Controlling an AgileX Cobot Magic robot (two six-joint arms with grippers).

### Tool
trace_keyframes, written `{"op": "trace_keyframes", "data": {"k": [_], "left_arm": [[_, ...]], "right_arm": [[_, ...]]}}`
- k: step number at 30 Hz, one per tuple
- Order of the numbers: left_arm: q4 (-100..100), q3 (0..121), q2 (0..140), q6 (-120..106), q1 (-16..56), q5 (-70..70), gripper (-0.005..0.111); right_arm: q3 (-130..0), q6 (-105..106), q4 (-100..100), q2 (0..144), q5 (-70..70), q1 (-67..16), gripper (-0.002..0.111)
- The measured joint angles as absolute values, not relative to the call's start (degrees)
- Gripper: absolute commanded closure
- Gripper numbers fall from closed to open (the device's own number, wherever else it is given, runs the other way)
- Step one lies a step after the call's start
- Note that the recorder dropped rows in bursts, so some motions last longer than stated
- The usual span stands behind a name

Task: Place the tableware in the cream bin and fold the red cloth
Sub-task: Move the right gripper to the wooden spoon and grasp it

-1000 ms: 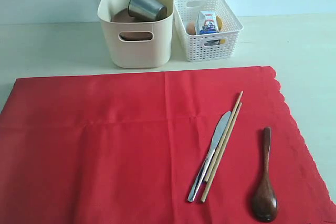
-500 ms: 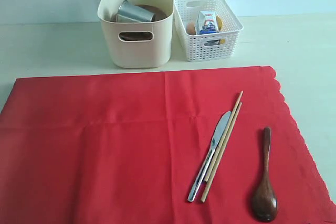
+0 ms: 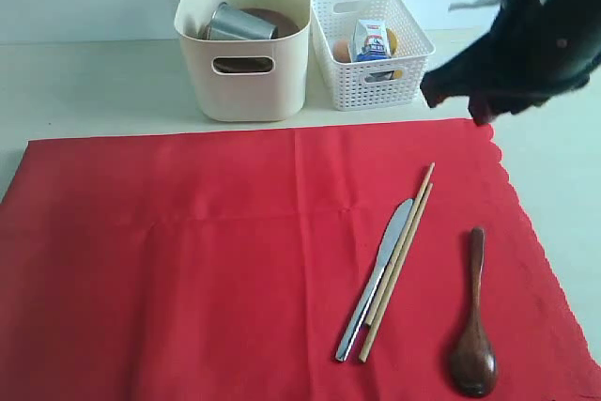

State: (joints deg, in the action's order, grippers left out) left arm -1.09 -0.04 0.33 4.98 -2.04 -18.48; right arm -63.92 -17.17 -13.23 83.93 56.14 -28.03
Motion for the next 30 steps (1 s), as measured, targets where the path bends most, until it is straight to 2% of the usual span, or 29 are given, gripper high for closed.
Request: {"op": "trace_keyframes", "data": {"k": [14, 23, 30], "left_arm": [[-1.1, 0.0, 0.3, 5.0, -2.0, -18.5, 0.106], [-1.1, 0.0, 0.3, 5.0, -2.0, -18.5, 0.106], [-1.1, 0.0, 0.3, 5.0, -2.0, -18.5, 0.106]], "right_arm": [[-42.8, -23.6, -1.4, 83.1, 46.2, -28.0, 0.074], [-37.6, -24.6, -0.8, 83.8, 36.1, -28.0, 0.074], [-35.6, -35.4, -7.5, 93.2, 30.0, -28.0, 0.074]]}}
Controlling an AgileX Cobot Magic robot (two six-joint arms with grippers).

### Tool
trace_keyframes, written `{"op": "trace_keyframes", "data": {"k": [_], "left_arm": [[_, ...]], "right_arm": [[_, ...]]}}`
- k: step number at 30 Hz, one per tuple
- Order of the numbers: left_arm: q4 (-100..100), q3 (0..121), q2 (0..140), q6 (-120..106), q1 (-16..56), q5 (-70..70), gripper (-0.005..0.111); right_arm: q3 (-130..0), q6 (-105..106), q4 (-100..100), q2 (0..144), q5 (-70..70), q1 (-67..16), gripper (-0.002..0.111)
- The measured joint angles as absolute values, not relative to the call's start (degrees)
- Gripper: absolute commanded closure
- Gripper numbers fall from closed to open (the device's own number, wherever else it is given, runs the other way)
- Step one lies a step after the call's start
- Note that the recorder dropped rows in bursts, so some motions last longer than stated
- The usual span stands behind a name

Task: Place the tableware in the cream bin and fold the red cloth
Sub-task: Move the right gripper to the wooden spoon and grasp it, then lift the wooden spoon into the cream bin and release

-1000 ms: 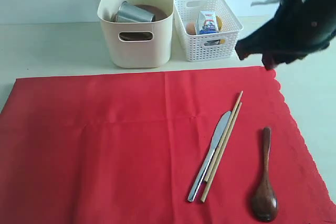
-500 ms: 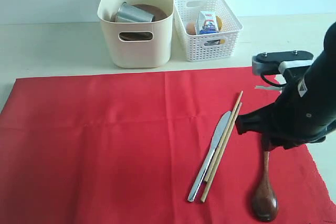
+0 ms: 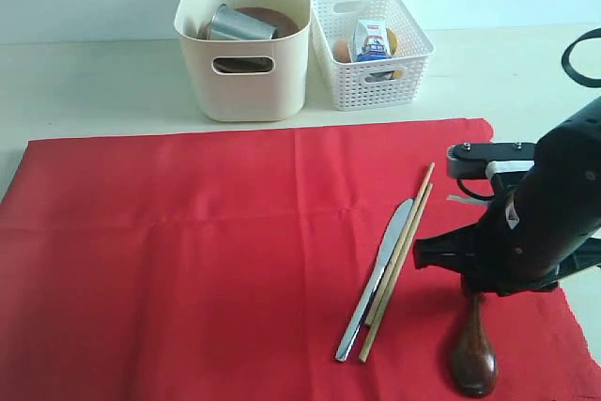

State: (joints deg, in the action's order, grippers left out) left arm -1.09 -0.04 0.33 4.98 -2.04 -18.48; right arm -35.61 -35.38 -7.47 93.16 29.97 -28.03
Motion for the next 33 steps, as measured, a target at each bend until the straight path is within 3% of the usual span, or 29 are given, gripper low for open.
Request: {"op": "trace_keyframes", "data": {"k": [5, 15, 22, 33], "left_arm": [[-1.1, 0.0, 0.3, 5.0, -2.0, -18.5, 0.106], [-1.1, 0.0, 0.3, 5.0, -2.0, -18.5, 0.106], [-1.1, 0.0, 0.3, 5.0, -2.0, -18.5, 0.106], [-1.1, 0.0, 0.3, 5.0, -2.0, -18.5, 0.106]], "right_arm": [[-35.6, -35.7, -7.5, 96.1, 25.2, -28.0, 0.075], [-35.6, -35.7, -7.5, 96.1, 24.3, -28.0, 0.090], [-35.6, -35.7, -7.5, 96.1, 24.2, -28.0, 0.108], [-35.5, -35.4, -7.5, 93.1, 25.7, -28.0, 0.108]]}}
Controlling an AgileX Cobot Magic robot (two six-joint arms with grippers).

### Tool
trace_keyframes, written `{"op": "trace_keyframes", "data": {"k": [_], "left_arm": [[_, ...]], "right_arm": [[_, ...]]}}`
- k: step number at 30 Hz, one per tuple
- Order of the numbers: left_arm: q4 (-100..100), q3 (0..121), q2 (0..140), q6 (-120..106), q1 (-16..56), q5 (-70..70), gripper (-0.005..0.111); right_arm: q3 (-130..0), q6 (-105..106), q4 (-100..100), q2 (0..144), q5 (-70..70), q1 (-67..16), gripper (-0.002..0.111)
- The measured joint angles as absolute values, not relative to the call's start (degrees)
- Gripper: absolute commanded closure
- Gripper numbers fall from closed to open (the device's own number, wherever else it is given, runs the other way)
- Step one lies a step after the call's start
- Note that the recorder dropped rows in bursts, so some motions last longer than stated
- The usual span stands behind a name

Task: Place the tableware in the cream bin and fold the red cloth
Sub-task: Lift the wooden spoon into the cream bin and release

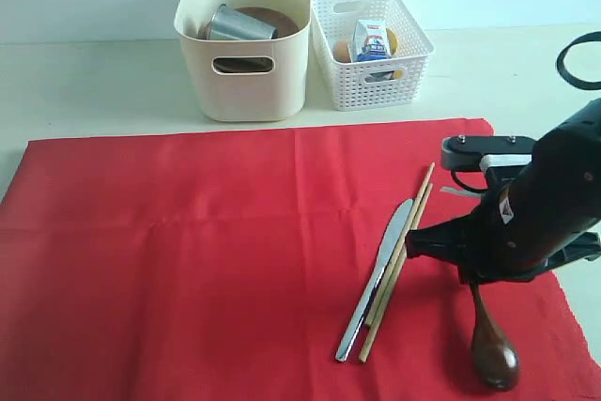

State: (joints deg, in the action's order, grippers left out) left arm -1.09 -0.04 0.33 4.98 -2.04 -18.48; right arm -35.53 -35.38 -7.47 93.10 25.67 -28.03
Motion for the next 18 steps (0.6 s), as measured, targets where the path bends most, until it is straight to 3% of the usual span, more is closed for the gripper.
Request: {"op": "trace_keyframes", "data": {"k": [8, 18], "left_arm": [[-1.1, 0.0, 0.3, 5.0, -2.0, -18.5, 0.106], [-1.1, 0.0, 0.3, 5.0, -2.0, -18.5, 0.106]], "right_arm": [[-36.8, -35.2, -8.3, 81.6, 25.9, -28.0, 0.108], [-50.4, -35.2, -18.4, 79.3, 23.9, -28.0, 0.108]]}}
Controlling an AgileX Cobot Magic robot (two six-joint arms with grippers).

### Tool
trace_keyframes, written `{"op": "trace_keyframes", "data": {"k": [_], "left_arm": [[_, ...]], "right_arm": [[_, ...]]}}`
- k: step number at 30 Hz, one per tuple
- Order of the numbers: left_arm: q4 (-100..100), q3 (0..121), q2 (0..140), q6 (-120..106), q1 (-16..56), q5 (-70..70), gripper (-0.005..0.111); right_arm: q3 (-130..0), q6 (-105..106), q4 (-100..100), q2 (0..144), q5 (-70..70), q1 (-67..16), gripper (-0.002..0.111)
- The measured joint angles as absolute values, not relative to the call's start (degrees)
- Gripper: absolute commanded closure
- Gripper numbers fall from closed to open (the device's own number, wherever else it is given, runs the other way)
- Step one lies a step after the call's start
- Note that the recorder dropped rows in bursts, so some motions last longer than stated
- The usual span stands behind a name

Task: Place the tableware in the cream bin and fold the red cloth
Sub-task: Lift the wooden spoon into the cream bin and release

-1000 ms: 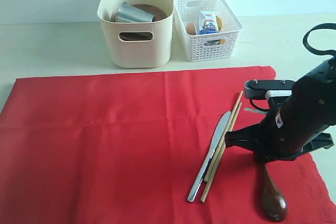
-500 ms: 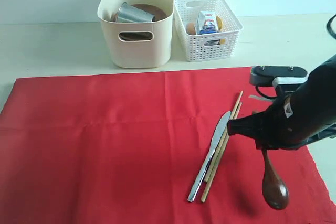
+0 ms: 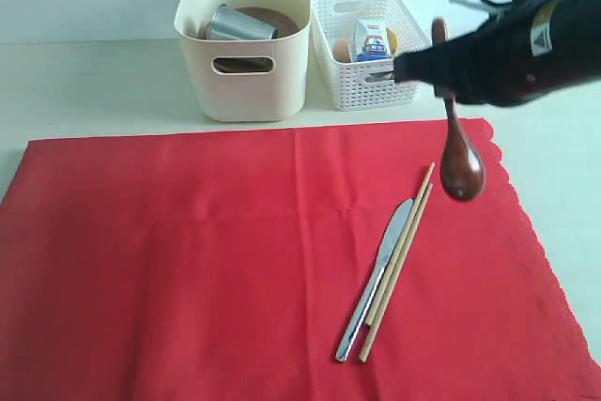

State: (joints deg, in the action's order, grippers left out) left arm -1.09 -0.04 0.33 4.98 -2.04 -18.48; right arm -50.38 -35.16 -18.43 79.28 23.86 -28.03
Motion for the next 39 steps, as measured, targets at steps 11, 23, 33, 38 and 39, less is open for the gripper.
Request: {"op": "trace_keyframes", "data": {"k": [11, 23, 33, 38, 39], "left_arm": [[-1.1, 0.0, 0.3, 5.0, -2.0, -18.5, 0.106], [-1.1, 0.0, 0.3, 5.0, -2.0, -18.5, 0.106], [-1.1, 0.0, 0.3, 5.0, -2.0, -18.5, 0.106], [-1.1, 0.0, 0.3, 5.0, -2.0, -18.5, 0.106], [-1.1, 0.0, 0.3, 5.0, -2.0, -18.5, 0.106]], "right_arm": [[-65.8, -35.0, -25.4, 89.4, 16.1, -28.0, 0.108], [-79.0, -35.0, -25.4, 104.8, -1.0, -28.0, 0.108], [-90.5, -35.0, -25.4, 116.6, -7.8, -28.0, 0.108], [-94.0, -35.0, -25.5, 119.8, -8.0, -28.0, 0.105], [-94.3, -35.0, -25.5, 120.1, -7.9, -28.0, 0.102]]}}
